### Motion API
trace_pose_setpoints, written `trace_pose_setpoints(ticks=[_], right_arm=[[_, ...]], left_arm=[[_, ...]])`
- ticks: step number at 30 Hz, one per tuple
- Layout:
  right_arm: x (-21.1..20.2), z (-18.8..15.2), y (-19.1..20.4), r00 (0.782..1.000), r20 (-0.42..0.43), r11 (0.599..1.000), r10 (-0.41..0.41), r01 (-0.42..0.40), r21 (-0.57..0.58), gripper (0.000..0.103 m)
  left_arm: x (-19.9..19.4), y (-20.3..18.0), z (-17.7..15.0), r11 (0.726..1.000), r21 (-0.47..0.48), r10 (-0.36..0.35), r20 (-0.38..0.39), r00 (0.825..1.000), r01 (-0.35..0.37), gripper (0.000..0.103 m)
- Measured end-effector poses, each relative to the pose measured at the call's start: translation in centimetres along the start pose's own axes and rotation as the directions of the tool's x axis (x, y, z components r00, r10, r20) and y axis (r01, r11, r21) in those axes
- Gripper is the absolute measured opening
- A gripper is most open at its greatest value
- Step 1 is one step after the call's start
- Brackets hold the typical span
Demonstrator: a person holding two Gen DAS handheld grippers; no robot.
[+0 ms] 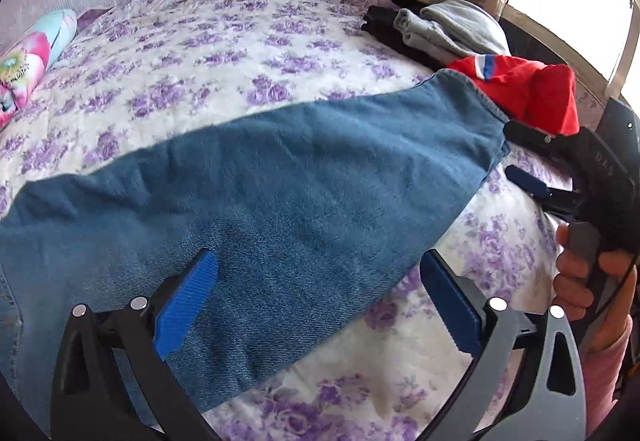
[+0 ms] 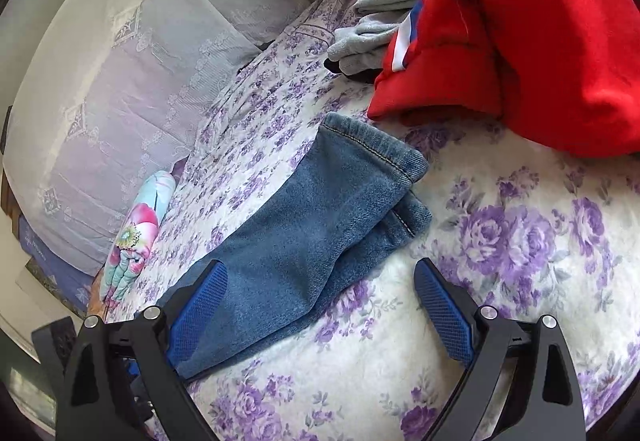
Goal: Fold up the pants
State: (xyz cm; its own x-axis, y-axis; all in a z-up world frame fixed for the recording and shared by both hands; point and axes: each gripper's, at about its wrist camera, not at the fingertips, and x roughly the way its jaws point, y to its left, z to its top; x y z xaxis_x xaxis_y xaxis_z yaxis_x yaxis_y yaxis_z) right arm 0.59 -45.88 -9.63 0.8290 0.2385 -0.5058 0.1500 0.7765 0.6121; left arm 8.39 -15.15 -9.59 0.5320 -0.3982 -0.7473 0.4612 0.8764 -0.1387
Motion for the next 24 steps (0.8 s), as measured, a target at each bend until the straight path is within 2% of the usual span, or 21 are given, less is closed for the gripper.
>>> trace_pose_setpoints(ticks=[7,17,24], right_arm=[[1.2,0.6,0.4,1.0,0.005,0.999,-0.025,0.025,-0.029,0.097],[1.7,1.2,0.4,1.0,0.019,0.999,-0.013,0.014,-0.029,0.097],[1.4,1.5,-0.3,0.997,0.077,0.999,0.018,-0.022,0.042,0.094]], left_arm=[[0.3,-1.1,-0.6,0.996,0.063,0.066,0.024,0.998,-0.067,0.099],[0.3,-1.1,-0.6,0.996,0.062,0.06,0.031,0.998,-0.062,0.099],[0.3,-0.9,-0.6,0.996,0.064,0.059,0.034,0.998,-0.061,0.099]])
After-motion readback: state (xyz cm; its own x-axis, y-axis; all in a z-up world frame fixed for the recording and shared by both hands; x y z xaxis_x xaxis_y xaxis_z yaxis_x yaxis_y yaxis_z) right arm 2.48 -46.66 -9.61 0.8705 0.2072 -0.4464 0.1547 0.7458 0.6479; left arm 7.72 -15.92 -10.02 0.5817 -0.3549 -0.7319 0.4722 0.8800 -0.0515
